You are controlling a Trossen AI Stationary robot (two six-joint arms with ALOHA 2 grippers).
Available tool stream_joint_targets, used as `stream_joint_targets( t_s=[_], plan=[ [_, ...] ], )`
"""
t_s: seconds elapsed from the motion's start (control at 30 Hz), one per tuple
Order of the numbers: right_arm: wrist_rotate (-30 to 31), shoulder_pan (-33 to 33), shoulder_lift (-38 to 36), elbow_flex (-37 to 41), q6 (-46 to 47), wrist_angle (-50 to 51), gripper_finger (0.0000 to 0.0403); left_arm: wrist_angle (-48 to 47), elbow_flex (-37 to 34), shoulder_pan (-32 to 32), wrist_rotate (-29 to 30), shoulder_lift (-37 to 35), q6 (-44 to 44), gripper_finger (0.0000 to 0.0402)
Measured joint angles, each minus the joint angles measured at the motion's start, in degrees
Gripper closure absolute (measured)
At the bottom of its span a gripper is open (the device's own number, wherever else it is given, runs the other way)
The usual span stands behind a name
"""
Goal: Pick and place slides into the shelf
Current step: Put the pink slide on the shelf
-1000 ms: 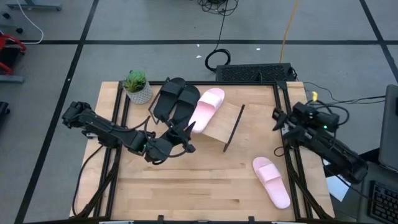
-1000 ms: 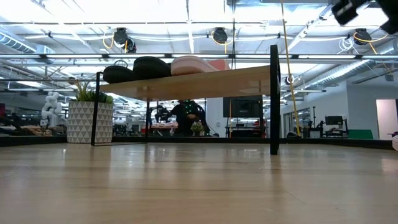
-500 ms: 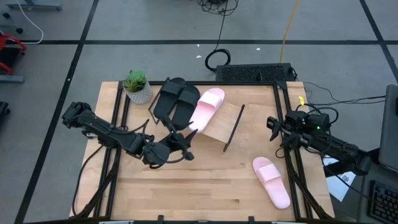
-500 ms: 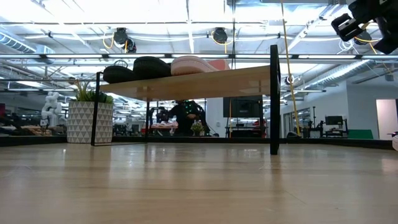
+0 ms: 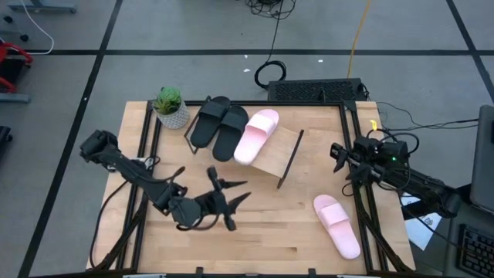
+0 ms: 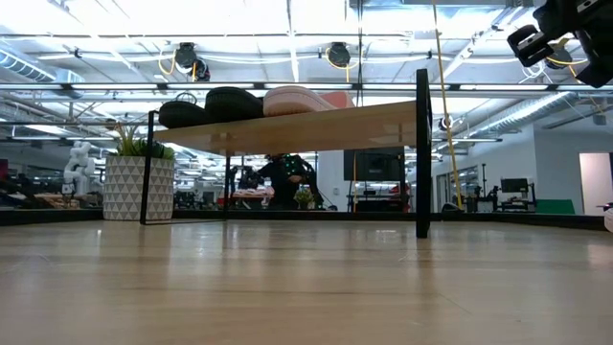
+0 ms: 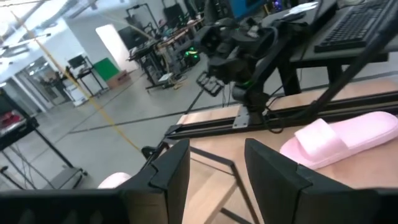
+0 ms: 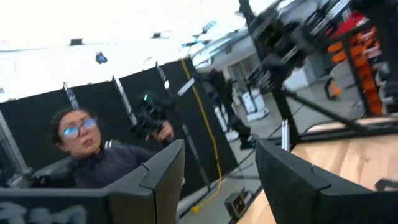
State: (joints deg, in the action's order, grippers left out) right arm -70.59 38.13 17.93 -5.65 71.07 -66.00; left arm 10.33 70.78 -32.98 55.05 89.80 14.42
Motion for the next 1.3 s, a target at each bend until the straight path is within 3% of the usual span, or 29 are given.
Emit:
stream_joint_targets(
  t_s=[0.4, 0.53, 0.87, 1.1, 1.3],
  plan=[
    [1.5, 0.0, 0.0, 0.0, 6.3, 6.5, 0.0216, 2.1, 0.0, -3.6, 5.3, 1.0, 0.5, 0.0243],
    [0.4, 0.0, 0.0, 0.0, 0.0, 4.7, 0.0216, 1.9, 0.0, -3.5, 5.5, 1.0, 0.1, 0.0243],
    [-10.4, 0.4, 0.9, -3.1, -3.9, 7.7, 0.0216, 1.7, 0.0, -2.7, 5.6, 1.0, 0.3, 0.0243],
    [-12.2, 0.9, 3.4, -3.1, -10.5, 20.7, 0.0216, 1.1, 0.0, -2.0, 5.4, 1.0, 0.3, 0.0243],
    [-8.0, 0.9, 4.2, -3.0, -16.9, 25.7, 0.0216, -1.3, 0.0, -2.0, 5.1, 1.0, -0.8, 0.0243]
  ],
)
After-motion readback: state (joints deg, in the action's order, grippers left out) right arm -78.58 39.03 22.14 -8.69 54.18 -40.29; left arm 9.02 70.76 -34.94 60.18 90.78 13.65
